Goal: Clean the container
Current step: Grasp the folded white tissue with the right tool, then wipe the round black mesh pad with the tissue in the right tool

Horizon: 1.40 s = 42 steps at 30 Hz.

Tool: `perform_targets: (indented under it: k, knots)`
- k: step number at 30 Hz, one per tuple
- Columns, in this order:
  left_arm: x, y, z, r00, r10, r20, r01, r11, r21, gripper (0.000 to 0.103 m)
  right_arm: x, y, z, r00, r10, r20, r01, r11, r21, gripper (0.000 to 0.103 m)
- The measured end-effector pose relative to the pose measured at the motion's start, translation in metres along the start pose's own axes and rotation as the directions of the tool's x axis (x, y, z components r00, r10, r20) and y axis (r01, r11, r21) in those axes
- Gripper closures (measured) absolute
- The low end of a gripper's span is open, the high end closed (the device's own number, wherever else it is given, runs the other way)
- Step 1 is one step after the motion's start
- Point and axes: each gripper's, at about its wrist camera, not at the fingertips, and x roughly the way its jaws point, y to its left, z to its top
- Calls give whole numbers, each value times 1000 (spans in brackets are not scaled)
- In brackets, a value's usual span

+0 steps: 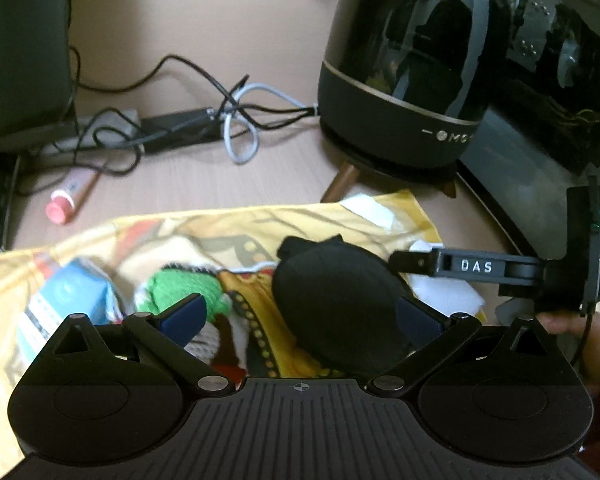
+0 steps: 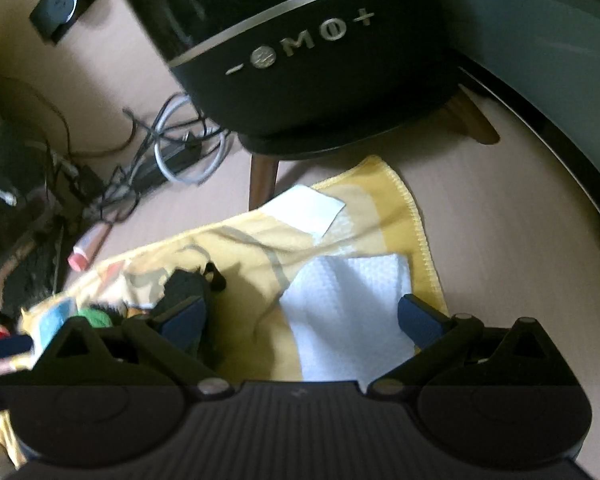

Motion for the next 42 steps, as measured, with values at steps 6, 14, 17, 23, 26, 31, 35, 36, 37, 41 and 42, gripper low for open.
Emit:
perform_targets:
  k: [6, 14, 17, 23, 26, 31, 35, 36, 37, 41, 42]
  knots:
    - [-5, -1, 0, 1000, 7, -2, -7, 1000, 2, 0, -2, 2, -1, 1000, 8, -13, -8, 998, -70, 2]
    - [-9, -8, -4, 999, -21, -35, 24, 996, 88, 0, -3, 18, -9, 997, -77, -14, 68, 944, -323, 51]
    - [-4, -13, -13, 997, -56, -51, 62, 991, 119, 0, -3, 21, -10, 993, -116, -23, 97, 909, -406, 83]
    - [6, -17, -23, 994, -83, -73, 95, 980, 173, 0, -33, 29, 16, 994, -84, -72, 39, 877, -478, 96]
    - [14, -19, -22, 995, -43, -95, 63, 974, 218, 0, -55, 49, 42, 989, 102, -109, -136, 912, -386, 96]
    - [22, -21, -16, 991, -35, -132, 60, 980, 191, 0, -5, 75, 42, 915, 363, -176, -391, 906, -163, 95]
    - [26, -18, -16, 987, -79, -142, 102, 981, 167, 0, 38, 80, 15, 947, 238, -215, -294, 912, -287, 95]
    - [28, -17, -17, 985, -89, -145, 112, 981, 158, 0, 37, 79, 12, 957, 212, -199, -269, 905, -329, 95]
    - [30, -15, -17, 983, -102, -152, 124, 982, 141, 0, 34, 76, 11, 967, 186, -174, -240, 898, -370, 95]
    - [34, -16, -17, 982, -139, -131, 157, 978, 137, 0, 23, 61, 12, 992, 66, -107, -108, 877, -468, 95]
    - [34, -17, -17, 979, -155, -129, 174, 973, 149, 0, 21, 56, 11, 992, 58, -110, -102, 880, -463, 95]
